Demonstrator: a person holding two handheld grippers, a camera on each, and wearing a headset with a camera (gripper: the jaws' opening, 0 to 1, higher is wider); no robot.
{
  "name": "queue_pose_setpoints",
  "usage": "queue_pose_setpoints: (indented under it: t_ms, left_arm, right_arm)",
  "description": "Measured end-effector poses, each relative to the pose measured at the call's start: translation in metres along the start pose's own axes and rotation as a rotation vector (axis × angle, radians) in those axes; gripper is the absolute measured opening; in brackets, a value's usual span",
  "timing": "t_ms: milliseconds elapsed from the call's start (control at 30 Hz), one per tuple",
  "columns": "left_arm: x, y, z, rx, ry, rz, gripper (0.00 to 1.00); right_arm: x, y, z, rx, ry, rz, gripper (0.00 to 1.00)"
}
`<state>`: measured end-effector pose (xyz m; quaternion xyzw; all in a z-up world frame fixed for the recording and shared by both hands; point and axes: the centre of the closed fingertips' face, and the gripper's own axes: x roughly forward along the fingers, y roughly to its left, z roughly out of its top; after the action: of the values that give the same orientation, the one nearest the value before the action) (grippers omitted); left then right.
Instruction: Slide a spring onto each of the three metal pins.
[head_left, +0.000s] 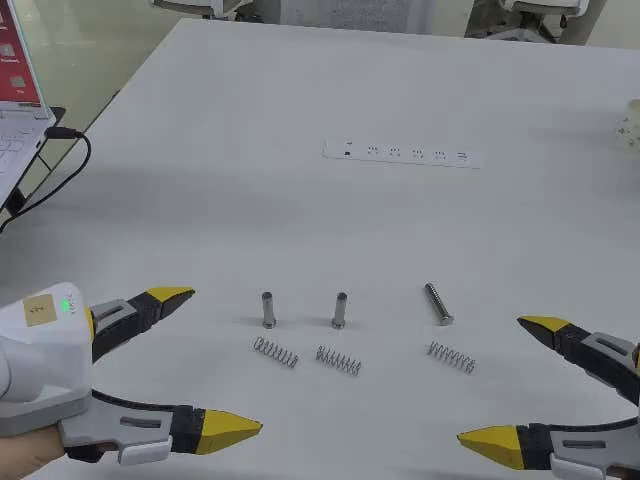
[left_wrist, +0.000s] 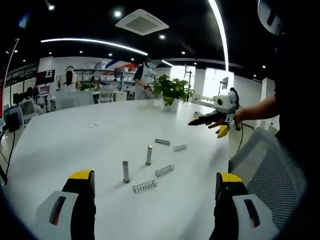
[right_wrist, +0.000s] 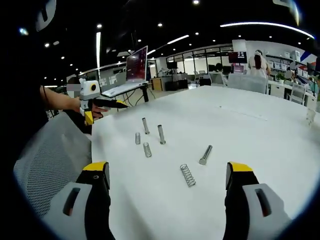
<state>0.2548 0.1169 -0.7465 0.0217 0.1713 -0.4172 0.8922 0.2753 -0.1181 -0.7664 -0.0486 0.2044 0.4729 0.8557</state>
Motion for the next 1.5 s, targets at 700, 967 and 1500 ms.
queue_pose_setpoints:
  t_ms: [700,967,1500]
  left_arm:
    - [-0.0005,0.0008,0.0004,-0.001,0.002,0.010,0.98]
    - [-0.0005,0.0016,0.0007,-0.007,-0.001,0.011,0.98]
    - [-0.0017,0.0070,-0.0012,-0.007,0.001,0.022,0.98]
  right_arm:
    - [-0.0008,-0.0011,-0.0028,-0.008,0.017,-0.003,0.95]
    - [0.0010,-0.0004,-0.0014,-0.007,0.016,-0.001,0.94]
    - [0.0038,-0.0008,-0.0007,-0.007,0.022,0.007,0.93]
